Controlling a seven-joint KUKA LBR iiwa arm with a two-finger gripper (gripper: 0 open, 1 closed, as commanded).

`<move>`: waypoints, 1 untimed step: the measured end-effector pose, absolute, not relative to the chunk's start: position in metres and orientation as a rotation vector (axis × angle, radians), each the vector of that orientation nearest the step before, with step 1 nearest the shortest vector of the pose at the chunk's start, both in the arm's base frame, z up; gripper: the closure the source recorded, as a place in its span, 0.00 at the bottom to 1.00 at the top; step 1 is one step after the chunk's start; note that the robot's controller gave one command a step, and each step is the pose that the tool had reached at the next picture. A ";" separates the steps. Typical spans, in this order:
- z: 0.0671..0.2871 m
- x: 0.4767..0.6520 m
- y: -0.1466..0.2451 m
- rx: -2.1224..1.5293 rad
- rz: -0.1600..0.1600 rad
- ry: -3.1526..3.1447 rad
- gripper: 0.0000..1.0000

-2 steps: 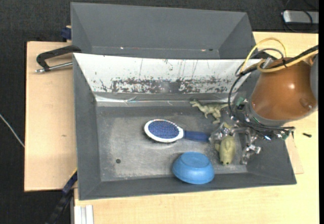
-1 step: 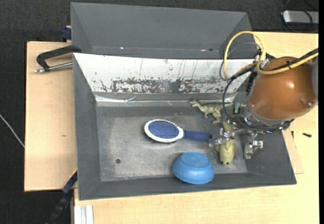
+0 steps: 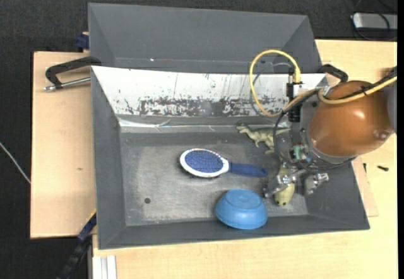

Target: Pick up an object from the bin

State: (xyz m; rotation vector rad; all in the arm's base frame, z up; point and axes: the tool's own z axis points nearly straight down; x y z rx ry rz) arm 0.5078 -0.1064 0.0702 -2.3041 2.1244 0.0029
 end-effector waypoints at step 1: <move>0.071 0.509 -0.104 -2.305 0.001 2.128 0.00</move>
Offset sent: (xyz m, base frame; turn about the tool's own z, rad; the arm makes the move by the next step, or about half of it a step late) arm 0.0000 0.0000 0.0000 0.0000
